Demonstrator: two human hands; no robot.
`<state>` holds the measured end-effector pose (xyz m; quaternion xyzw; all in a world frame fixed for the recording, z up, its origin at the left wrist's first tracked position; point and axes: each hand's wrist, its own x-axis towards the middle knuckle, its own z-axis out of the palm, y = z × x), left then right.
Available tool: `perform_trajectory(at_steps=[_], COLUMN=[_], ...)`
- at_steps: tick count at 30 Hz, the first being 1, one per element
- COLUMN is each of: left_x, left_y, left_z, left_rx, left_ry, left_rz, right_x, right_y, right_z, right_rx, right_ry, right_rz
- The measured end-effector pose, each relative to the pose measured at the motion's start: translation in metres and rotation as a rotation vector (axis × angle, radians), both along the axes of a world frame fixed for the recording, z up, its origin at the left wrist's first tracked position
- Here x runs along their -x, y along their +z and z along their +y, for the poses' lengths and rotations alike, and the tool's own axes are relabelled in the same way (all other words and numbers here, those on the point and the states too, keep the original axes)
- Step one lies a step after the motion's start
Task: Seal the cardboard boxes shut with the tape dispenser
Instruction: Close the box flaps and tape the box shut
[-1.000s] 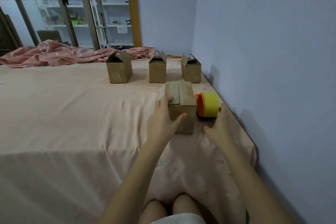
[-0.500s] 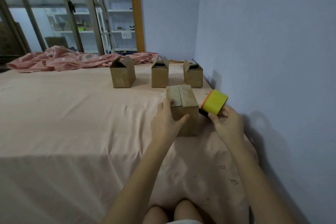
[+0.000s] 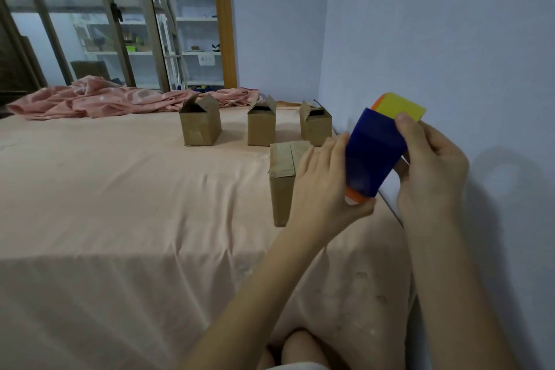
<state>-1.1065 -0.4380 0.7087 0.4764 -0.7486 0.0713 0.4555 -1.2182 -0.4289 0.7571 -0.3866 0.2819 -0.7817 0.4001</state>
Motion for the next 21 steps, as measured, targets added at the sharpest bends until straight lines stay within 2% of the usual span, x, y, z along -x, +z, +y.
perform_trajectory(at_steps=[3,5,6,9,10,12,15,17,21], left_x=[0.009,0.01,0.01,0.005,0.002,-0.002,-0.012,-0.02,-0.047], left_y=[0.005,0.009,0.011,0.016,0.017,0.018,0.017,0.014,0.008], left_z=[0.008,0.01,0.011,0.012,0.011,0.008,0.007,0.008,0.011], left_rx=[-0.087,-0.104,-0.112,-0.112,-0.109,-0.1,-0.115,-0.196,-0.457], left_ry=[-0.071,-0.107,-0.134,-0.188,-0.202,-0.227,-0.23,-0.286,-0.296], left_rz=[0.125,0.199,0.237,0.253,0.241,0.217,0.189,0.223,0.567], right_x=[0.002,0.002,0.001,-0.001,-0.001,0.002,0.005,0.002,-0.004], right_y=[-0.004,-0.01,-0.013,-0.023,-0.024,-0.024,-0.023,-0.024,-0.032], right_z=[-0.002,-0.001,0.001,0.006,0.006,0.001,-0.006,-0.01,-0.013], right_rx=[-0.093,-0.041,0.016,0.166,0.184,0.199,0.184,0.203,0.202], right_ry=[0.097,0.136,0.112,-0.076,-0.101,-0.1,-0.044,-0.019,-0.072], right_rz=[-0.164,-0.143,-0.024,0.595,0.707,0.782,0.788,0.733,0.408])
